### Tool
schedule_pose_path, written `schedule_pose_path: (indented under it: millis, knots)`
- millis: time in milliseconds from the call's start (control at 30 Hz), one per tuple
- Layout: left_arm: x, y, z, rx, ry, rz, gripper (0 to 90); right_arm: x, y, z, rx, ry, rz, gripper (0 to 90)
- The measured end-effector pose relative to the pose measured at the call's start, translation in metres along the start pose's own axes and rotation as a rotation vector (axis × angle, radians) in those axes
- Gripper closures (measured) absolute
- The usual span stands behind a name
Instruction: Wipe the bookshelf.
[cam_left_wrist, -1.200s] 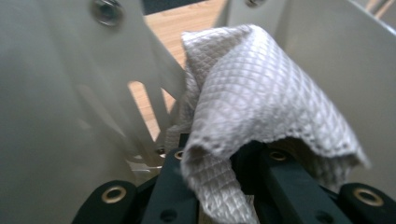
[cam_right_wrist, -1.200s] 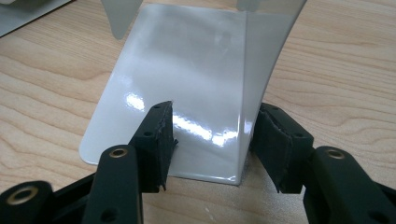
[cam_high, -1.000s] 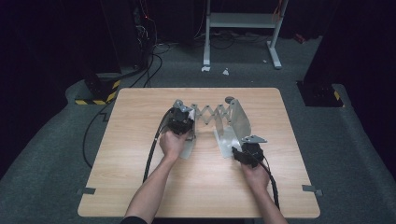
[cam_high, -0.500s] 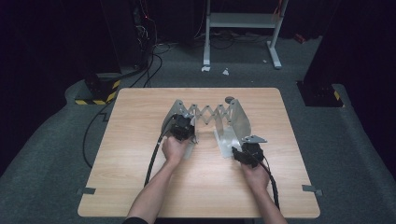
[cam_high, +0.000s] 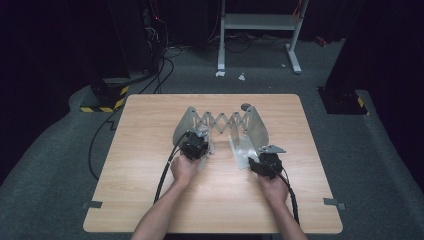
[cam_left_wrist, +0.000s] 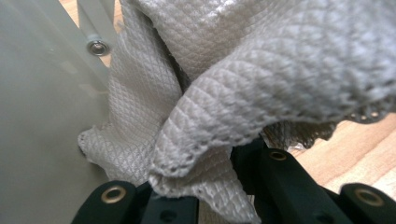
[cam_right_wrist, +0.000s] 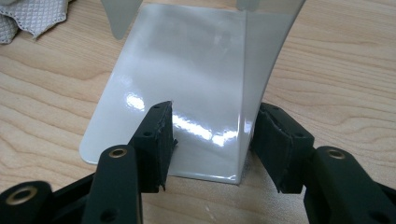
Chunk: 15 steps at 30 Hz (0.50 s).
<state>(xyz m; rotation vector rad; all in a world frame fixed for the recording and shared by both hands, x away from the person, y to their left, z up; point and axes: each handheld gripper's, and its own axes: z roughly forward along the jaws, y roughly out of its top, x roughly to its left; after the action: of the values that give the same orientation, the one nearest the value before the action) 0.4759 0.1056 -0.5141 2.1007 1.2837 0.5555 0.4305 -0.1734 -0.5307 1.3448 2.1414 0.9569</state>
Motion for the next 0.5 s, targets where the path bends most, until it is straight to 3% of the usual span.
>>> schedule_pose_path:
  millis: [167, 367, 433, 500]
  knots:
    - [0.006, 0.006, 0.009, -0.001, 0.003, -0.044, 81.3, 0.0, 0.0, 0.0, 0.0, 0.001, 0.001, 47.8]
    - [0.006, 0.005, 0.009, 0.008, 0.001, -0.027, 81.4, 0.0, 0.0, 0.0, 0.0, 0.001, 0.001, 47.7]
    - [0.005, 0.0, 0.004, 0.017, -0.002, -0.006, 81.5, 0.0, 0.0, 0.0, 0.0, 0.0, 0.001, 47.6]
    - [0.003, -0.009, -0.002, -0.007, -0.005, -0.009, 81.5, 0.0, 0.0, 0.0, 0.0, 0.0, 0.001, 47.4]
